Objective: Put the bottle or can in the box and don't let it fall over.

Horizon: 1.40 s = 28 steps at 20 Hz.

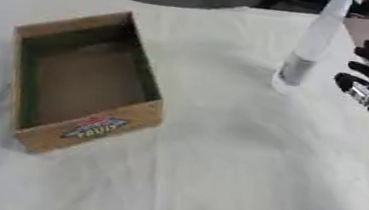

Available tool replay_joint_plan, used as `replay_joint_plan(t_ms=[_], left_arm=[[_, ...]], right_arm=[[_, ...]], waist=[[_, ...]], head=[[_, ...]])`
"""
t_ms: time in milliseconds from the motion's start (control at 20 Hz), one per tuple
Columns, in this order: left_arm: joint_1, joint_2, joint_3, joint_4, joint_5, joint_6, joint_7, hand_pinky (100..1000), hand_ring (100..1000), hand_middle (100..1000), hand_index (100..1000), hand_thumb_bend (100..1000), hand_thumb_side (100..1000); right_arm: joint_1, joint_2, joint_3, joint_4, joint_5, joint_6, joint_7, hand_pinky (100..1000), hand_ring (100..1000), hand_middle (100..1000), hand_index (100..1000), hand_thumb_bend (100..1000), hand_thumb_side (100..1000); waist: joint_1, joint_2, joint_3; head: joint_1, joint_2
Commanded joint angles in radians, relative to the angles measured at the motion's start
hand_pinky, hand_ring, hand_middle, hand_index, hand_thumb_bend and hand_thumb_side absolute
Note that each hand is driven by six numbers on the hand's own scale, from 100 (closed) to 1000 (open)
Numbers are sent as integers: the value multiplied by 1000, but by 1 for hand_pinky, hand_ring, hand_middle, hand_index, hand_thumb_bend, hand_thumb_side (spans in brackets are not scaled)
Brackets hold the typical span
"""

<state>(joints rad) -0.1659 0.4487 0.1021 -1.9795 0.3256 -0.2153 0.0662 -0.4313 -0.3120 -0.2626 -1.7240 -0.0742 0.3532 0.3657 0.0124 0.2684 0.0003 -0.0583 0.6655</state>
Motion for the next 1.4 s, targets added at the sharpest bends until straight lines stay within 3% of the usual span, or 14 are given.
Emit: replay_joint_plan(t_ms=[50,1400], left_arm=[[-9,21,10,-21,6,-5,-3,1000,1000,1000,747,100,672],[13,-17,10,-21,-7,-2,-16,1000,1000,1000,734,100,672]], right_arm=[[-27,-45,4,32,-3,-16,-4,1000,1000,1000,1000,377,114],[-169,-85,33,266,-39,-113,14,1000,1000,1000,1000,320,205]], waist=[[2,-11,0],[45,9,24]], head=[[-10,-14],[-16,-48]])
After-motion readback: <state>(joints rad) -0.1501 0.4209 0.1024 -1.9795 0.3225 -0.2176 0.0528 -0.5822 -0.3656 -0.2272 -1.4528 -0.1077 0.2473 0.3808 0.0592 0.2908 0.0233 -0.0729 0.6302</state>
